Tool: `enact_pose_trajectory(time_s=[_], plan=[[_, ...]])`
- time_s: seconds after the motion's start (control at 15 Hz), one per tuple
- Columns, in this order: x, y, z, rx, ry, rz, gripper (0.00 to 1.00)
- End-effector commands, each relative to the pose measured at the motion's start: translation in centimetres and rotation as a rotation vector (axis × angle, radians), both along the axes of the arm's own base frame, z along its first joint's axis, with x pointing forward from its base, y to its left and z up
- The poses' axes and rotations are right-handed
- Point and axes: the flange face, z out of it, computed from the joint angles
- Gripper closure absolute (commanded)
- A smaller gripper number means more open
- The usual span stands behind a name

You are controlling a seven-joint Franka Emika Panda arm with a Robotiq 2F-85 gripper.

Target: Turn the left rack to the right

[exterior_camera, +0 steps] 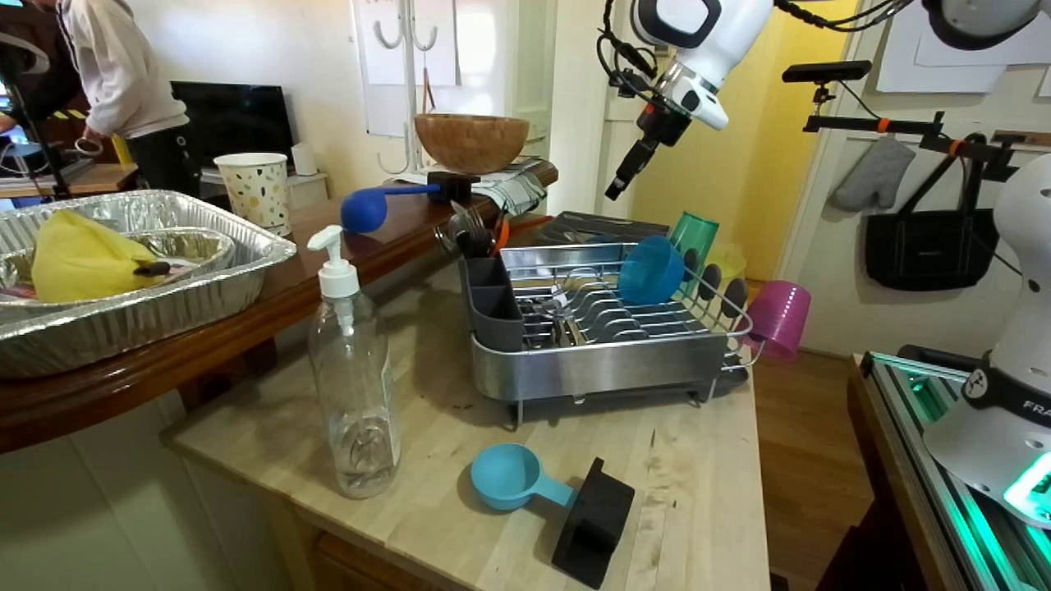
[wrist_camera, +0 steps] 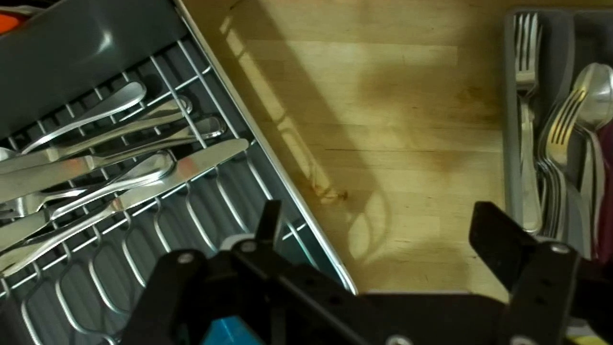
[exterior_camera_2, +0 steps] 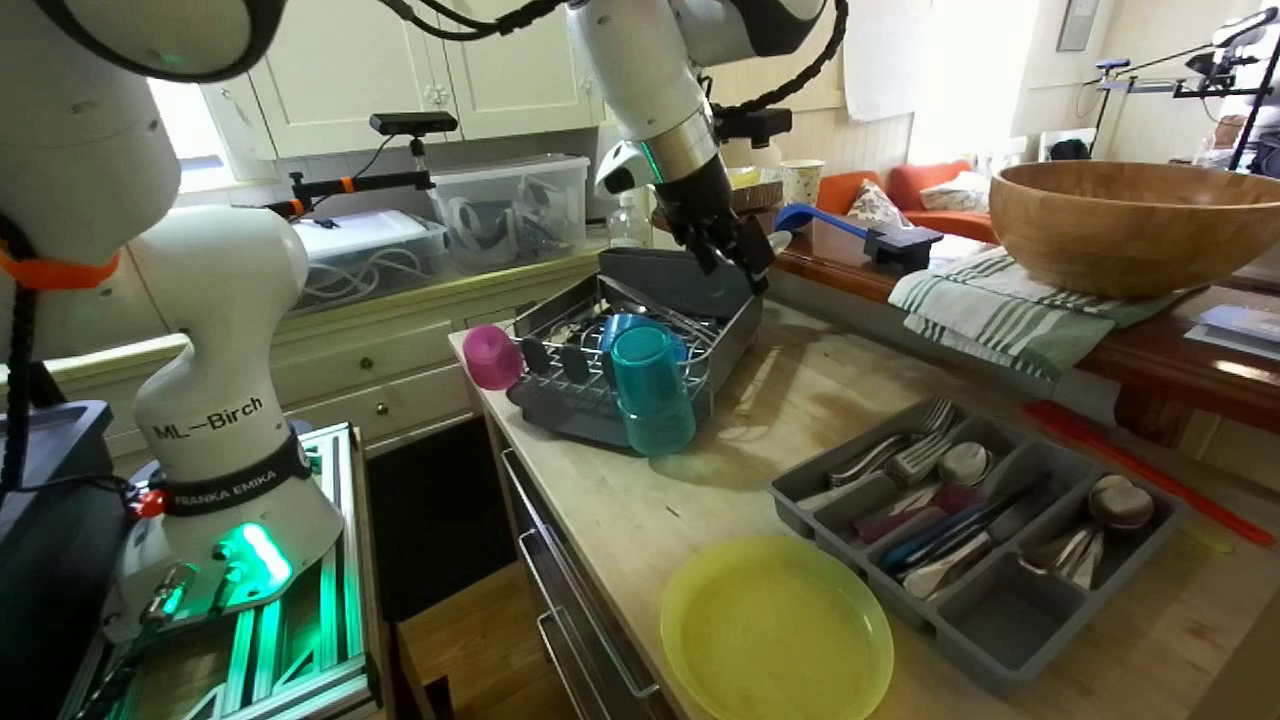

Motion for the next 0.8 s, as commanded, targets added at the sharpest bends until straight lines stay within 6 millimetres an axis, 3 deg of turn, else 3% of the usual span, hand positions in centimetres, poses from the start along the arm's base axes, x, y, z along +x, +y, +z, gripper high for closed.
enact_pose_trajectory(time_s=[0.0, 0.73], plan=[[2.3, -0.3, -2.1, 0.017, 0.063, 0.087, 0.0], [4.7, 0.8, -5.8, -0.031, 0.158, 0.315, 0.0]])
